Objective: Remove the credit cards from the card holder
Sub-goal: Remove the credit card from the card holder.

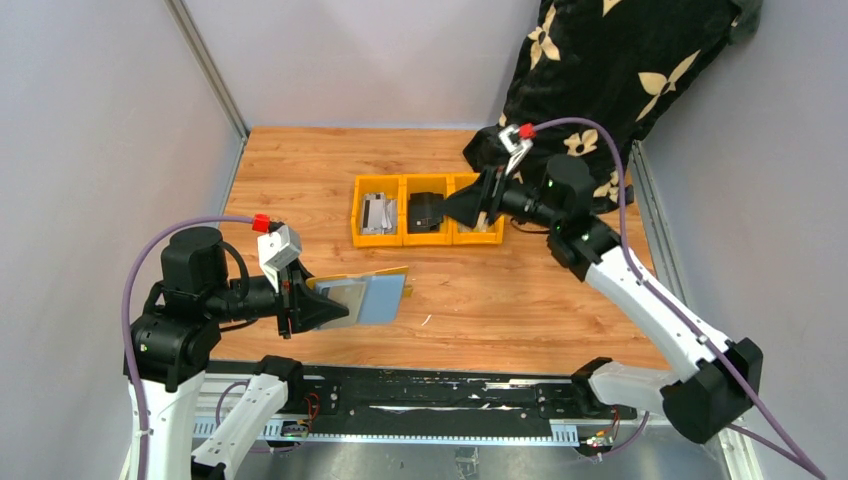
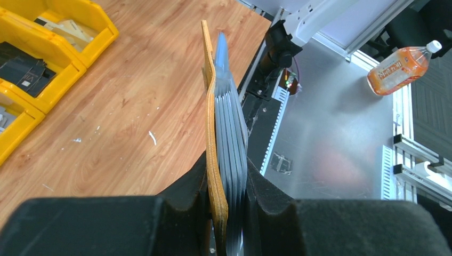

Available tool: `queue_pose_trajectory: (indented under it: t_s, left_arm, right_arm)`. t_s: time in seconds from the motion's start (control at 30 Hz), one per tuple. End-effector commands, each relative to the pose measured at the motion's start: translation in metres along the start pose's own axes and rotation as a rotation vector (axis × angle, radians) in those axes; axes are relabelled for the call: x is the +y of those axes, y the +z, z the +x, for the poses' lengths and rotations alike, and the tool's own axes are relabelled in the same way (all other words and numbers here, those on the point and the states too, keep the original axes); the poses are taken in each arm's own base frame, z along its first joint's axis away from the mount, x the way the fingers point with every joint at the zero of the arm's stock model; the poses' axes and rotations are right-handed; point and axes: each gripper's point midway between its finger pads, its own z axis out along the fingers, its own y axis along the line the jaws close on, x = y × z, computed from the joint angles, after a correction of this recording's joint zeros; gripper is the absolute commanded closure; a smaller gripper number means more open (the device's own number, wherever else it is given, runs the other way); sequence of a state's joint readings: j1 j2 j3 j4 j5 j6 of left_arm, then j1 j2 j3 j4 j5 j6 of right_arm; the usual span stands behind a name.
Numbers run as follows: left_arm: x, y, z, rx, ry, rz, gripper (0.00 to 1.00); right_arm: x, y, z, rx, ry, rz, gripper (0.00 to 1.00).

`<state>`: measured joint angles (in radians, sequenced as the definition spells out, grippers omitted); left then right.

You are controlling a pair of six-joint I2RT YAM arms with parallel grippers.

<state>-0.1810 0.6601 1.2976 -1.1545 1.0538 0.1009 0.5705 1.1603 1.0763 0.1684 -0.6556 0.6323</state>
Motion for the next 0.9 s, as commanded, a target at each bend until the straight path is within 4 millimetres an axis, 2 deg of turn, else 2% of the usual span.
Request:
queue_pose_trajectory:
  t_s: [0.0,0.1,0.23,0.43,0.57,0.63,0.87]
  left_arm:
    - [-0.006,0.002,-0.004,-0.008,0.008,0.052,1.00]
    - [-0.007,0.002,-0.003,-0.007,0.007,0.061,1.00]
    - [-0.009,0.001,-0.003,-0.009,0.007,0.065,1.00]
    - [-0.015,0.000,-0.004,-0.016,0.007,0.087,1.00]
    - [-0.019,-0.001,-0.005,-0.021,0.013,0.095,1.00]
    - [-0.019,-0.001,-0.005,-0.022,0.015,0.095,1.00]
    - [-0.019,-0.001,-0.006,-0.022,0.015,0.098,1.00]
  right_arm:
    - [0.113,-0.005,0.024,0.072,-0.054,-0.396,0.20]
    - [0.151,-0.007,0.042,0.112,-0.088,-0.518,0.19]
    - [0.176,-0.009,0.059,0.155,-0.106,-0.605,0.19]
    - [0.178,0.006,0.085,0.248,-0.163,-0.577,0.18]
    - [0.178,0.012,0.092,0.285,-0.208,-0.553,0.18]
    - [0.179,0.014,0.092,0.286,-0.210,-0.553,0.28]
    - [0.169,0.029,0.098,0.307,-0.172,-0.504,0.87]
